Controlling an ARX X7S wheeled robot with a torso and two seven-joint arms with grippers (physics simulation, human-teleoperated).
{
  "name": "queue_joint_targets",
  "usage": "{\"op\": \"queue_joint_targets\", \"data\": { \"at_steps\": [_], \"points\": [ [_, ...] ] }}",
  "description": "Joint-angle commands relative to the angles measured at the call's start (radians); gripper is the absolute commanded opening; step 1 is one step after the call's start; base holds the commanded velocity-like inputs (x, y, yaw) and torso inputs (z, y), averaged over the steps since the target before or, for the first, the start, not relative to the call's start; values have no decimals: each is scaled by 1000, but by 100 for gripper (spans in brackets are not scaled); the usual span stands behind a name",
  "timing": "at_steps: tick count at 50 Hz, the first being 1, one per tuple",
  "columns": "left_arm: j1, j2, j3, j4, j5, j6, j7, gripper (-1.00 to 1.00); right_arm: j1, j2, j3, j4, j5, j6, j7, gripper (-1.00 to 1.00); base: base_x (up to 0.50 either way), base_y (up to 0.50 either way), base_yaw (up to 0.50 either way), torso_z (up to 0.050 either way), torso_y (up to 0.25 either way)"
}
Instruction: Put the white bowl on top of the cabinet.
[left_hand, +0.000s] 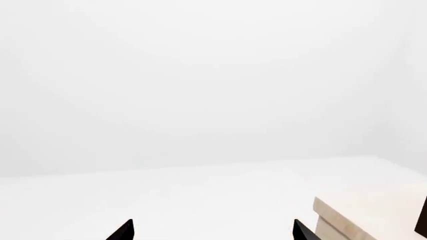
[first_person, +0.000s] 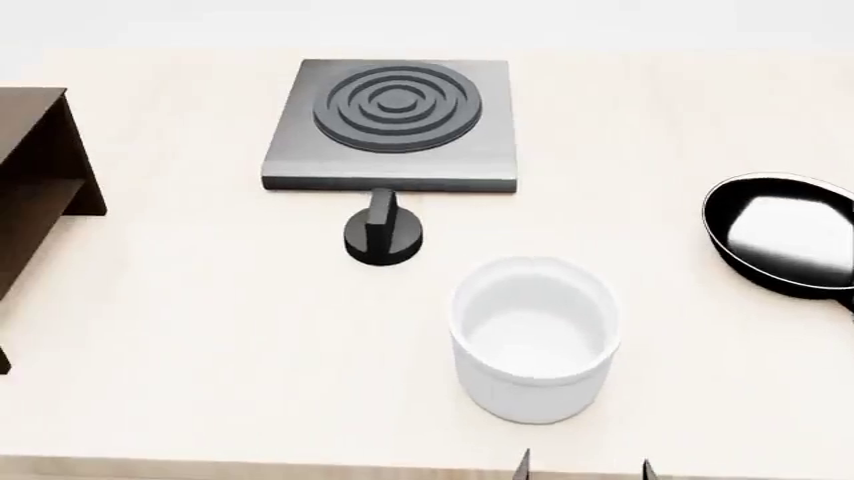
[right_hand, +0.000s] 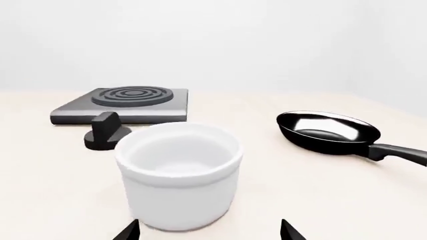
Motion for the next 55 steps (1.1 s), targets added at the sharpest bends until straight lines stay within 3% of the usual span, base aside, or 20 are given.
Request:
{"op": "queue_joint_targets", "data": {
  "at_steps": [1,4,5,6,16,40,55],
  "points": [
    [4,-7,6,-7,-10,10,-8,100,-22,13,-20,-127,-16,53,28,100,8,500,0,0,0],
    [6,-8,6,-8,-14,13,-10,100,-26,18,-23,-159,-17,65,31,100,7,500,0,0,0],
    [4,-7,7,-8,-19,12,-10,100,-39,31,-27,-309,-12,141,43,100,0,0,0,0,0],
    [4,-9,8,-9,-20,12,-11,100,-39,32,-28,-325,-11,144,44,100,0,0,0,0,0],
    [6,-13,14,-10,-24,17,-18,100,-38,44,-40,-343,-8,148,55,100,0,54,0,0,0],
    [11,-25,25,-16,-34,27,-30,100,-42,67,-56,-407,-4,161,83,100,99,497,0,0,0],
    [12,-32,33,-20,-41,31,-36,100,-31,83,-73,-469,-23,223,111,100,37,17,0,0,0]
  ]
}}
